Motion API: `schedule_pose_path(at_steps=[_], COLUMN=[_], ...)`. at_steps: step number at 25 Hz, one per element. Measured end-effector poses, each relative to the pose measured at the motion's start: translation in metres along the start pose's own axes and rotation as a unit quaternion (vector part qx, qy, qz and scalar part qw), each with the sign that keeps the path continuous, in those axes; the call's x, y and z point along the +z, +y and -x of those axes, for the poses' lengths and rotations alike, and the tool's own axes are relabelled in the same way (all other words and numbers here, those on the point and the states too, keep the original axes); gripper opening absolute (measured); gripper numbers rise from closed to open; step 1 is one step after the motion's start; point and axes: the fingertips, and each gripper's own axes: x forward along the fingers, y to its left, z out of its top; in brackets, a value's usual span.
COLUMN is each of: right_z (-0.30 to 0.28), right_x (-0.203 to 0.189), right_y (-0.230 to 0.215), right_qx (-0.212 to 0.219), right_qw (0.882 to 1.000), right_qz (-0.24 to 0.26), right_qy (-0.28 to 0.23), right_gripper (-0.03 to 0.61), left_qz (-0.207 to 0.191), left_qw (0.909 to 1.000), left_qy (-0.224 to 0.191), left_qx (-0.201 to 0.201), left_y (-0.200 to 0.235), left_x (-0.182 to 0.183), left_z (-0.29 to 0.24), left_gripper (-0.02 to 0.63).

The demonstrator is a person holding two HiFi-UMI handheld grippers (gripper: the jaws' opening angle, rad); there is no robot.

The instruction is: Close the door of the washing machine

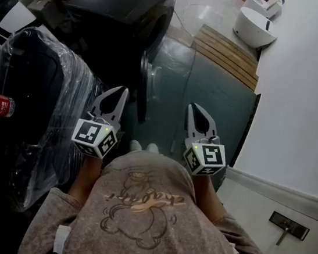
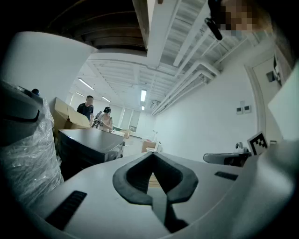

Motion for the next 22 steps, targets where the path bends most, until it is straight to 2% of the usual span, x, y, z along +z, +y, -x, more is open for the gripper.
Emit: schedule_pose_path(at_steps=[10,19,22], right_z=[-0.009,-0.036,-0.044], right_x=[-0.023,-0.08,-0.108], right_y=[-0.004,-0.02,-0.029], right_qx=[0.011,0.005,-0.014], right_qw=[1.0,0.999,0.998], right_qz=[-0.006,-0.001,-0.014], right_qy=[0.016,0.044,0.057], right_gripper=[-0.008,-0.008,-0.008], left_qz=[0.009,0.01,0.015], left_qw=[0.9996,0.998,0.9967], left_qy=[0.025,0.063,0.079], left_qx=[-0.005,-0.001,0.002], left_y=[0.008,0.04,0.051], left_x=[-0.025,-0.08,-0.11], left_z=[-0.016,-0.05,-0.062], left_gripper=[0.001,0.0,0.0])
